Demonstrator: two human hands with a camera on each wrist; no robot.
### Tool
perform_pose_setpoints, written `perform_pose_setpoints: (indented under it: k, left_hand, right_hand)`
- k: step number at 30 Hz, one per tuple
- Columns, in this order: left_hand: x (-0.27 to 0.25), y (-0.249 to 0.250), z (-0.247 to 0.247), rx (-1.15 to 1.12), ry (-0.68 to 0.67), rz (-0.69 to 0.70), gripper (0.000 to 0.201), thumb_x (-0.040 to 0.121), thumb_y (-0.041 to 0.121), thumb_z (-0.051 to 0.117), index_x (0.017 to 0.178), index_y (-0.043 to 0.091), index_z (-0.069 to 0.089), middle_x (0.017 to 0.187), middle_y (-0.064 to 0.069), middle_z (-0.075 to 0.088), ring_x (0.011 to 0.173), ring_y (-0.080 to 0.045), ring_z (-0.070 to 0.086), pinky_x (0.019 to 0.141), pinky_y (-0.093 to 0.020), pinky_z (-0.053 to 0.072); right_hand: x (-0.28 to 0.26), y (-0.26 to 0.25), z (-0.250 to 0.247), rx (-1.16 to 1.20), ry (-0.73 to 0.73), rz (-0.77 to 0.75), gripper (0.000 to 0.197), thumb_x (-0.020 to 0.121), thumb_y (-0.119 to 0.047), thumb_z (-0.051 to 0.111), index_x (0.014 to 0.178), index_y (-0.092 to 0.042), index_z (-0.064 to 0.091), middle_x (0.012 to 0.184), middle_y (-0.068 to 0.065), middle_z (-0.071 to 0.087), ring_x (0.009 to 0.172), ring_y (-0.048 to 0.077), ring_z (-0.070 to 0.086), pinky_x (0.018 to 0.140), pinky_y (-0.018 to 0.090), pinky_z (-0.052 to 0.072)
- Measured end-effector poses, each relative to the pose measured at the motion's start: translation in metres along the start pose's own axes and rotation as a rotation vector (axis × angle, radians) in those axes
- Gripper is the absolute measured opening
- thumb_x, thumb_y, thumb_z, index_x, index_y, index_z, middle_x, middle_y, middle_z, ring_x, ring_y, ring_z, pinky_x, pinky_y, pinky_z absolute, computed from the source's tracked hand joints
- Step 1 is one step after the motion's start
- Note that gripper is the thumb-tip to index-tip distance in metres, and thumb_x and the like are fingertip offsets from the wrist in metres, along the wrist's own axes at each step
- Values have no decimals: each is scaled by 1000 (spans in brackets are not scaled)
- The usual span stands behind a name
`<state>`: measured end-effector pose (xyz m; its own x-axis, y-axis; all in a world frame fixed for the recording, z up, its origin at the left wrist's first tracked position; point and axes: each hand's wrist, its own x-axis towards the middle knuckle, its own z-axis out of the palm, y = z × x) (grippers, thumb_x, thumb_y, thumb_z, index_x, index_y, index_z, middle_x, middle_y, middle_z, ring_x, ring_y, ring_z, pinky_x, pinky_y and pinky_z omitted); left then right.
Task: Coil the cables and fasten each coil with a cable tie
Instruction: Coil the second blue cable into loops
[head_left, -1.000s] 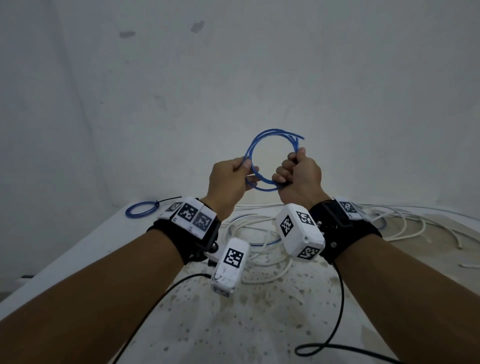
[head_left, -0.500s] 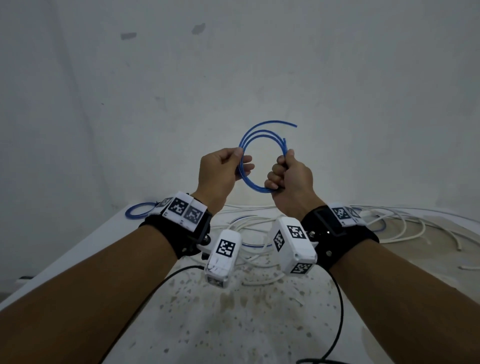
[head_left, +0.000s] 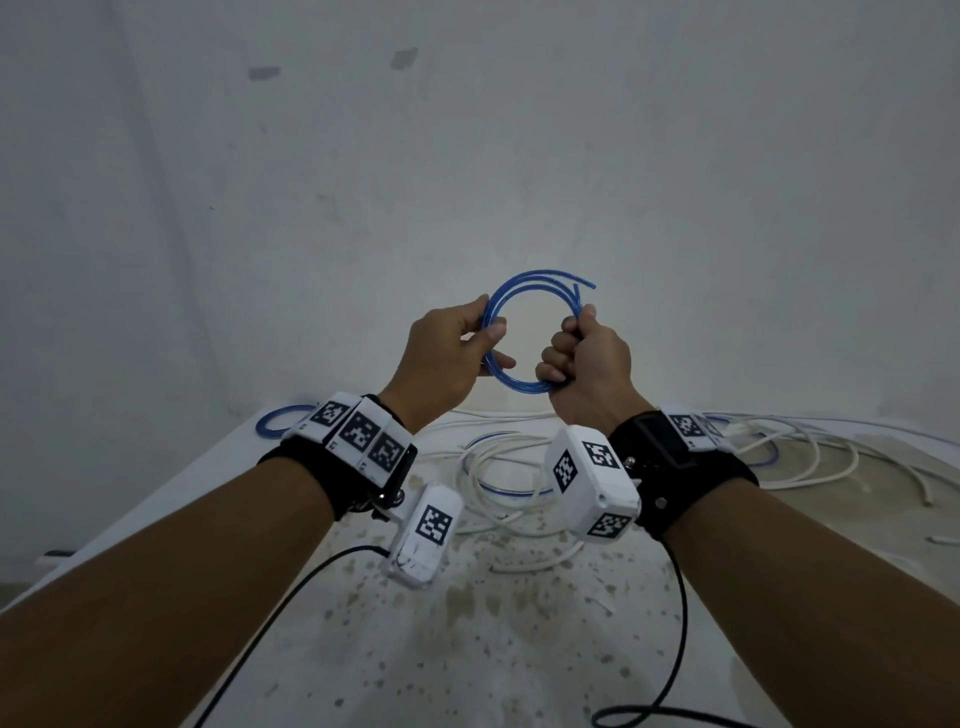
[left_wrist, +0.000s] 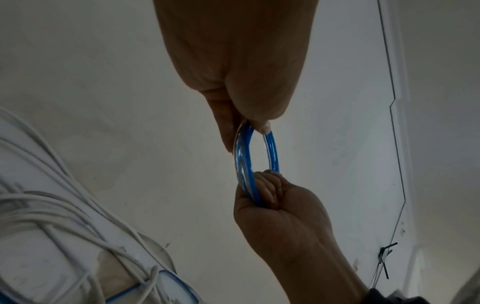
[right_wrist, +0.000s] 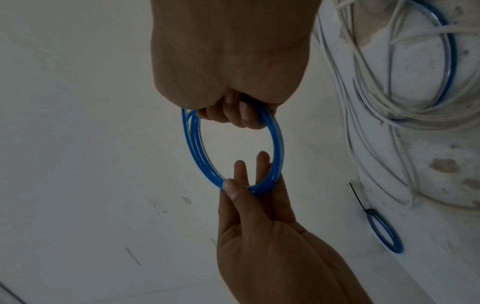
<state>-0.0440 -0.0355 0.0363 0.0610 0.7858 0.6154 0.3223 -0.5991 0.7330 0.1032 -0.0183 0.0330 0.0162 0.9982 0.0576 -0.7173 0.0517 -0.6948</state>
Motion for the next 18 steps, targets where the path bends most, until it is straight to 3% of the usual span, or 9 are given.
perform_pose_setpoints:
  k: [3, 6, 9, 11, 14, 18]
  left_hand:
    - [1, -5, 0, 10, 158, 36, 30, 97, 14, 60, 124, 3, 62, 104, -8, 71, 66, -15, 73, 64, -28, 61]
    - [-1, -10, 1, 53, 219, 74, 34, 97, 15, 60, 129, 5, 60, 101, -2, 71, 66, -15, 73, 64, -29, 61]
    - [0, -10, -1, 81, 172, 72, 36, 100, 19, 54, 135, 8, 55, 100, -5, 71, 64, -16, 73, 65, -31, 61]
    - [2, -8, -4, 99, 119, 34, 33, 103, 21, 46, 135, 15, 54, 90, -5, 69, 60, -17, 71, 65, -34, 61]
    - [7, -4, -9, 105, 107, -7, 28, 106, 24, 38, 115, 13, 62, 73, -4, 64, 58, -19, 70, 67, -41, 61]
    - [14, -4, -16, -8, 85, -113, 31, 106, 19, 37, 113, 5, 64, 89, -10, 66, 59, -16, 67, 64, -32, 59]
  right_hand:
    - [-4, 3, 4, -7, -55, 8, 43, 106, -39, 37, 71, -16, 44, 50, -6, 25, 40, 9, 18, 37, 22, 22]
    - [-5, 4, 7, -33, -83, 0, 42, 106, -38, 37, 71, -15, 45, 52, -5, 25, 41, 9, 18, 37, 22, 22]
    - [-5, 3, 8, -88, -87, -19, 40, 106, -38, 38, 73, -16, 45, 53, -5, 26, 43, 9, 18, 39, 22, 22]
    - [-5, 4, 9, -148, -93, -32, 39, 106, -37, 38, 73, -16, 45, 52, -6, 26, 43, 10, 18, 40, 23, 20]
    - [-6, 8, 8, -234, -117, -51, 40, 106, -36, 36, 72, -17, 43, 51, -6, 25, 43, 10, 17, 41, 23, 20]
    - [-6, 11, 7, -327, -152, -45, 40, 106, -35, 36, 71, -17, 42, 50, -6, 25, 44, 10, 18, 42, 24, 20]
